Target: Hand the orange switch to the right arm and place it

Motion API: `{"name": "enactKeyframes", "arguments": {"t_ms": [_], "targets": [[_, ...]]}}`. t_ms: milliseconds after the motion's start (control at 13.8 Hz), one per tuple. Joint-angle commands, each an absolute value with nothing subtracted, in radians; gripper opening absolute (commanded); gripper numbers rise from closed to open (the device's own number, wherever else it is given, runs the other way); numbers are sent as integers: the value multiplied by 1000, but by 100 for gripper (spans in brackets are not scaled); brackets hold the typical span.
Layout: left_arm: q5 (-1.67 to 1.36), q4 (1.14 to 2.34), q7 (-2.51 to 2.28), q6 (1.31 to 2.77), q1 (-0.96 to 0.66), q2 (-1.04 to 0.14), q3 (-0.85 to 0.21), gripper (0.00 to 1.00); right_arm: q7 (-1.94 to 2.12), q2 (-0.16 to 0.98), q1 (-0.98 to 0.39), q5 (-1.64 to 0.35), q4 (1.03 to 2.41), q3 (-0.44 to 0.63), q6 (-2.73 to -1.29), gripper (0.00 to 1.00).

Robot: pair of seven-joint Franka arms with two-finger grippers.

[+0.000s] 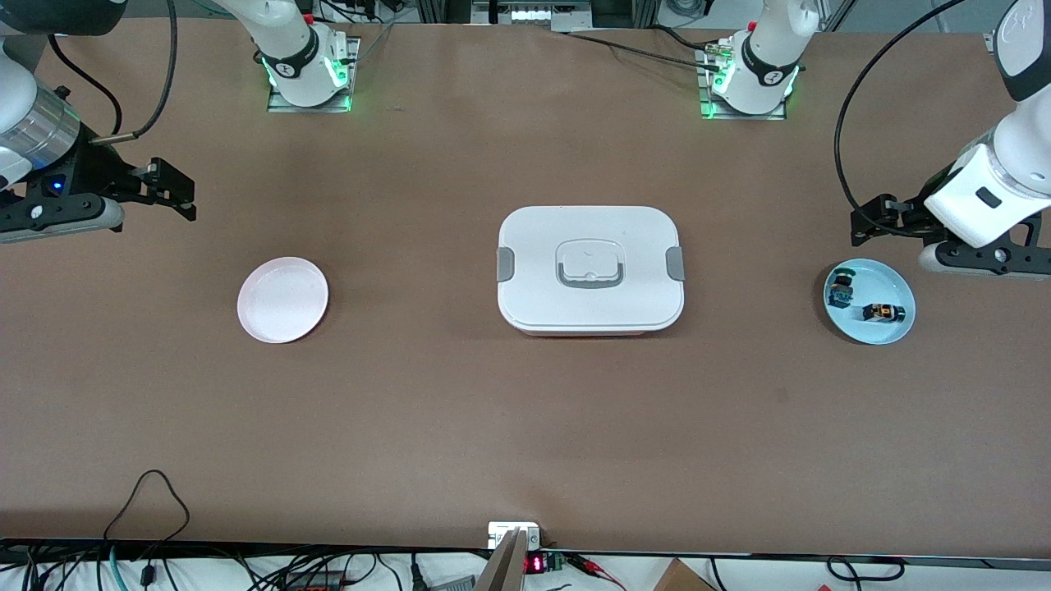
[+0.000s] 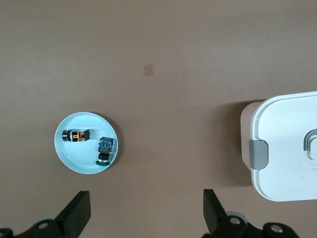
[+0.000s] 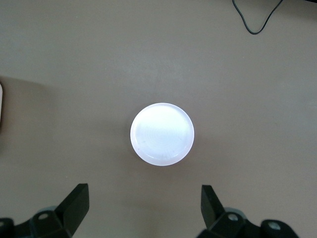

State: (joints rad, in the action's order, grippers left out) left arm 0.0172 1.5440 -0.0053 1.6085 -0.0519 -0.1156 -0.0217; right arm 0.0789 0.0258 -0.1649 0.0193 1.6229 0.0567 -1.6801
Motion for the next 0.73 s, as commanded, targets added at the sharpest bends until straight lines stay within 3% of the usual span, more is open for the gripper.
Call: {"name": "enactKeyframes", "arguments": {"t_ms": [0, 653], "targets": [[12, 1514, 18, 1583, -48, -132, -14, 100, 80, 25, -164, 9, 1605, 58, -1661, 100], [115, 1577, 14, 1594, 72, -297, -2, 100, 80, 25, -164, 9, 1605, 57, -1661, 100]]}}
